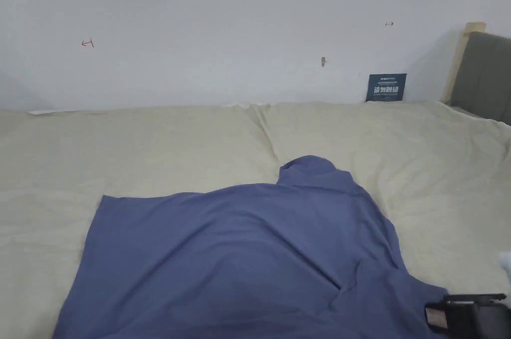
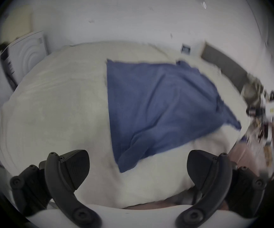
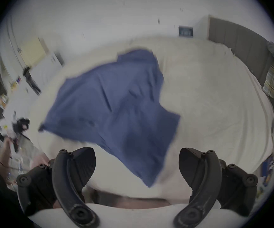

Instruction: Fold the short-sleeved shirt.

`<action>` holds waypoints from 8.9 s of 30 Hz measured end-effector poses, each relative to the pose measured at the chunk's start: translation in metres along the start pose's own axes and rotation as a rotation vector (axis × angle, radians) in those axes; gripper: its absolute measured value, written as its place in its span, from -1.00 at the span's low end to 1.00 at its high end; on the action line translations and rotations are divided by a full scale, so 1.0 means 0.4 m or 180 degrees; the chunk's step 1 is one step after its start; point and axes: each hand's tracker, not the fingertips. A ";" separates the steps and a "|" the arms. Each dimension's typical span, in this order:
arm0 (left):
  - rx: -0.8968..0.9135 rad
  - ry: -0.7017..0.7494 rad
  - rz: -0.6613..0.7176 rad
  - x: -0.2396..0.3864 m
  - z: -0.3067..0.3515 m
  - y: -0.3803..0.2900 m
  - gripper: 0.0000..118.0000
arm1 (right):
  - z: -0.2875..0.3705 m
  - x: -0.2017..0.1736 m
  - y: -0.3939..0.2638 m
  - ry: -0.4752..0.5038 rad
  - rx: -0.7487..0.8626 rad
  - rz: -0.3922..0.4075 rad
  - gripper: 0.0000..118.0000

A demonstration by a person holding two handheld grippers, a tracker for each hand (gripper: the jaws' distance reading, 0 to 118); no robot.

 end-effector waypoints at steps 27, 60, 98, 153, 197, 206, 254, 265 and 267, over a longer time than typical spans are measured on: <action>-0.0431 0.0428 -0.0306 -0.050 -0.117 -0.070 0.98 | 0.008 -0.189 -0.050 0.0671 0.1306 -0.0200 -1.00; 0.0124 0.0530 -0.0150 0.063 -0.140 -0.092 -0.92 | -0.241 0.052 -0.118 -0.0514 -0.1036 0.0096 0.40; -0.0009 0.0527 -0.0046 -0.007 -0.229 0.182 -0.92 | -0.224 -0.043 0.316 -0.0579 -0.1313 0.0348 -0.90; -0.0854 0.0883 0.0479 -0.133 -0.419 0.143 0.94 | -0.063 -0.205 -0.041 0.0554 0.0867 0.0143 -1.00; -0.0845 0.0740 -0.0212 -0.005 -0.377 0.162 -0.88 | -0.455 0.115 0.244 -0.0860 -0.1255 -0.0204 -0.91; -0.0792 0.0708 -0.0246 -0.004 -0.343 0.181 -0.88 | -0.346 0.122 0.284 -0.0747 -0.1029 -0.0058 -0.91; 0.0434 0.0257 0.0149 0.070 0.061 0.045 -0.72 | 0.033 -0.140 0.037 0.0217 0.0316 0.0039 -1.00; 0.0837 0.0295 -0.0290 0.175 0.073 0.108 -1.00 | -0.017 -0.233 0.053 0.0208 0.0720 0.0375 -1.00; 0.0540 0.0249 -0.0156 0.129 0.019 0.226 -1.00 | -0.030 -0.223 0.069 0.0248 0.0683 0.0459 -1.00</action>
